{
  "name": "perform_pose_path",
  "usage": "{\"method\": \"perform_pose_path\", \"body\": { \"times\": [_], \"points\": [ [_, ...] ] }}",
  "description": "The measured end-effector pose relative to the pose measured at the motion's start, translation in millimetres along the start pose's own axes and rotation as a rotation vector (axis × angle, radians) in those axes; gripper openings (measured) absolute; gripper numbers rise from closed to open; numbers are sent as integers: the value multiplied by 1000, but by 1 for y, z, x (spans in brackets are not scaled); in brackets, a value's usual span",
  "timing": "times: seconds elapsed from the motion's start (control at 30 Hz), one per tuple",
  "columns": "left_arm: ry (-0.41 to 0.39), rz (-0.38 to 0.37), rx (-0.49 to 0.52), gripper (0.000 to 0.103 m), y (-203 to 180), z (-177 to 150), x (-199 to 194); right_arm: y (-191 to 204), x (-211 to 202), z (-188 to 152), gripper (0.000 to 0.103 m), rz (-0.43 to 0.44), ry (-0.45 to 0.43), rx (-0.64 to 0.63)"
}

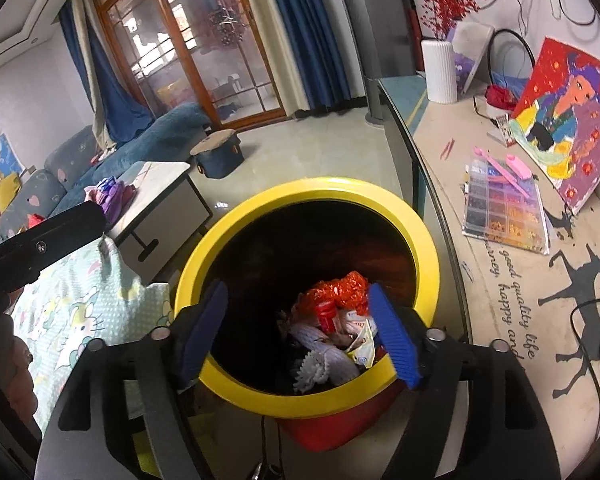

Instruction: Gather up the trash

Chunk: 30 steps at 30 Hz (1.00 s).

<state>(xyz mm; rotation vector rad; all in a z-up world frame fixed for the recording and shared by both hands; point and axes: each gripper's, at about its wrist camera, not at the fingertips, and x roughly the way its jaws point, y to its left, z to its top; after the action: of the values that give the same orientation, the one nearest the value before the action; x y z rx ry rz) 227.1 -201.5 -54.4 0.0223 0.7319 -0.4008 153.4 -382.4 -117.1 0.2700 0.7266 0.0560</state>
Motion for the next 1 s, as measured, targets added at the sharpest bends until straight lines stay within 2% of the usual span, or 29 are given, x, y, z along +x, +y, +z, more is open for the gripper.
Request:
{"method": "perform_pose_path", "body": {
  "times": [0.17, 0.37, 0.77, 0.83, 1.0],
  "points": [
    [-28, 20, -30, 92, 16, -4, -19, 12, -10, 2, 86, 16, -13, -23],
    [-72, 61, -62, 92, 39, -14, -51, 45, -29, 0, 95, 47, -30, -109],
    [-194, 186, -94, 92, 76, -52, -130, 132, -70, -15, 97, 124, -97, -289],
    [-217, 201, -94, 92, 80, -60, -142, 143, -80, -21, 97, 132, -133, -300],
    [-287, 245, -101, 92, 85, -84, -175, 163, -115, -38, 97, 134, -305, -318]
  ]
}}
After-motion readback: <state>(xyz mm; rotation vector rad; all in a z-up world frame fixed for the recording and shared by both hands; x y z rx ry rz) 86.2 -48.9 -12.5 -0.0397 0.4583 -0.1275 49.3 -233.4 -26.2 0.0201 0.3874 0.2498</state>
